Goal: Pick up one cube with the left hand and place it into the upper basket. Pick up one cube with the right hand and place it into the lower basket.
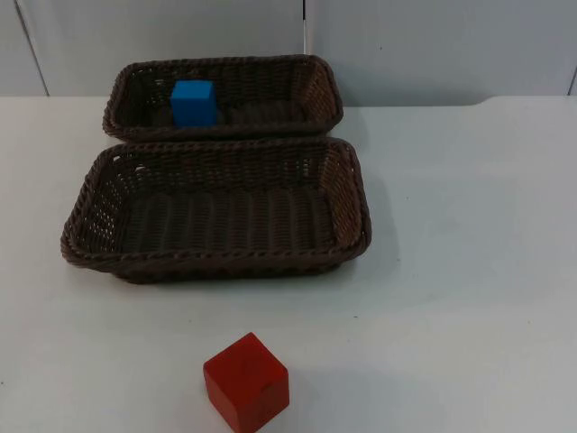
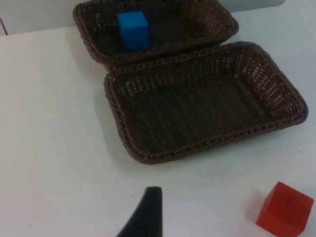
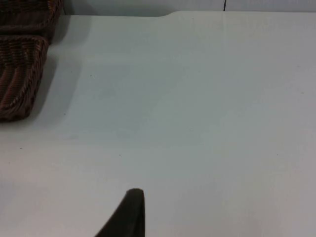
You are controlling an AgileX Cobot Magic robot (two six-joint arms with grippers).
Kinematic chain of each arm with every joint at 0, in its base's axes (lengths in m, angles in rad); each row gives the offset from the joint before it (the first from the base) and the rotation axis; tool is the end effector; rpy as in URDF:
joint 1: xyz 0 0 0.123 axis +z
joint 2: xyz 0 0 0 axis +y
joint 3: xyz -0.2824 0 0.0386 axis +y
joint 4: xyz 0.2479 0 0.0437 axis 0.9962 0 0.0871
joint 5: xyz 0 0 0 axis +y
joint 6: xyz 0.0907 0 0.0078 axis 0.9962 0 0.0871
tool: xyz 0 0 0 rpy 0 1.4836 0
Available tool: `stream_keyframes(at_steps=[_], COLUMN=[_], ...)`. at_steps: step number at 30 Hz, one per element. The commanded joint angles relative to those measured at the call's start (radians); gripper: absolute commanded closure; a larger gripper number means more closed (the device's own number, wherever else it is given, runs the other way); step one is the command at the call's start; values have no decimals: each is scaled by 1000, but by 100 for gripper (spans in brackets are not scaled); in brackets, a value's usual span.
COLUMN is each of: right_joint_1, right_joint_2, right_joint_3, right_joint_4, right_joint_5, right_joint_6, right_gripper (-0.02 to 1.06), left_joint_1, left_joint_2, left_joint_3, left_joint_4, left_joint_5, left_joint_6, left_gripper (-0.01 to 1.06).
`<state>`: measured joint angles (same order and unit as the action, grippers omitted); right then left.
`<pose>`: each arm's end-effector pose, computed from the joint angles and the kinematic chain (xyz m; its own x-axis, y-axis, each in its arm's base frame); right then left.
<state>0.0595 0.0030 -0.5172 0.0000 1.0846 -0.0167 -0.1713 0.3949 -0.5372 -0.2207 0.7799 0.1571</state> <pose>-0.0074 -0.0004 0.2800 -0.4627 -0.0443 -0.8854 -0.0672 0.9976 -0.0148 0.0671 -0.0259 0.2995 -0.5054 0.0863 -0.8586 0.2981 0.9512 -0.0798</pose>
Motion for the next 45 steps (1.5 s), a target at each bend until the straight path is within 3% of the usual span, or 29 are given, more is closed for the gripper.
stream_keyframes(at_steps=[1,11,28,33,41,45], right_joint_1=[-6,-6,-6,-6,0,44], right_joint_2=[-3,41,567,774,1126,1220], right_joint_3=[0,0,-136,-207,-304,-334], right_joint_4=[0,0,15,57,258,275], right_joint_5=[-10,-10,-167,-169,-169,-169], right_joint_6=[2,3,3,-7,-140,-158], right_gripper=[-1,-1,-1,-1,-1,-1], left_joint_1=[-1,-1,-1,-1,-1,-1], left_joint_2=[-6,-6,-6,-6,-6,-6], left_joint_3=[5,5,5,5,5,5], left_joint_4=[2,2,12,19,23,23], left_joint_5=[-8,-26,-26,-29,-31,-31], left_joint_6=[-9,-7,-5,-5,-5,-5], left_gripper=[15,15,15,15,15,15])
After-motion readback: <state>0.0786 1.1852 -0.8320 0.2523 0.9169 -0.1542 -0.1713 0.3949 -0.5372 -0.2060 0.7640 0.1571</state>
